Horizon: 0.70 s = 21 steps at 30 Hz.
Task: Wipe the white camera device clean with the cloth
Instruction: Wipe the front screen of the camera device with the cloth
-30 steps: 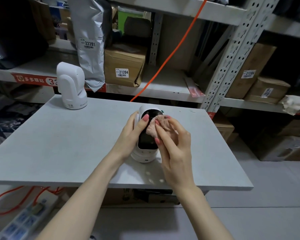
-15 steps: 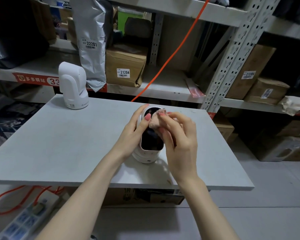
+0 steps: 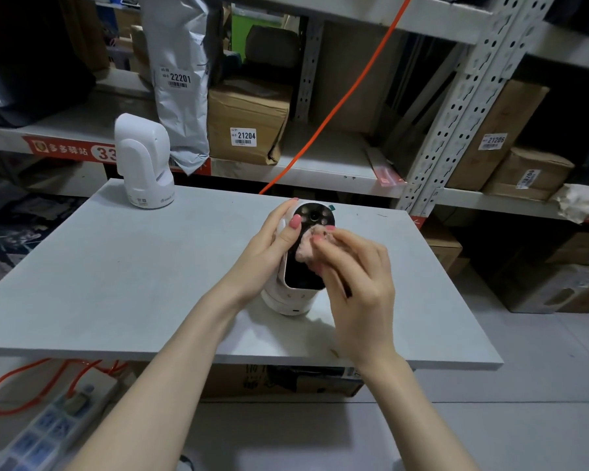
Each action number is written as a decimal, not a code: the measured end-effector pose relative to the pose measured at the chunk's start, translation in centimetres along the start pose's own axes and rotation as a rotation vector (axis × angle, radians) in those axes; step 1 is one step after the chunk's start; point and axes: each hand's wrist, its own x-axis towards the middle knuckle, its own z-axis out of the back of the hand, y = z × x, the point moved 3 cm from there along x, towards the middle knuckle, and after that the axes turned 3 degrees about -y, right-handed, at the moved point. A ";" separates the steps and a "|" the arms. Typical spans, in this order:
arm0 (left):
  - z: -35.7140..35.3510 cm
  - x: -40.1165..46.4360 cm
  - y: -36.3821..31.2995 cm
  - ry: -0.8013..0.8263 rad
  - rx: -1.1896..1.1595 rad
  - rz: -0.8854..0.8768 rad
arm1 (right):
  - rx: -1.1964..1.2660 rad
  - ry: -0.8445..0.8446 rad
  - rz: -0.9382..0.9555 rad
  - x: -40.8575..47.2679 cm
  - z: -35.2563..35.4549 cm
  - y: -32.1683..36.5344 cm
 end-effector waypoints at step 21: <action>0.5 -0.5 0.4 0.076 -0.036 0.128 | -0.025 -0.064 -0.051 2.0 -1.1 1.2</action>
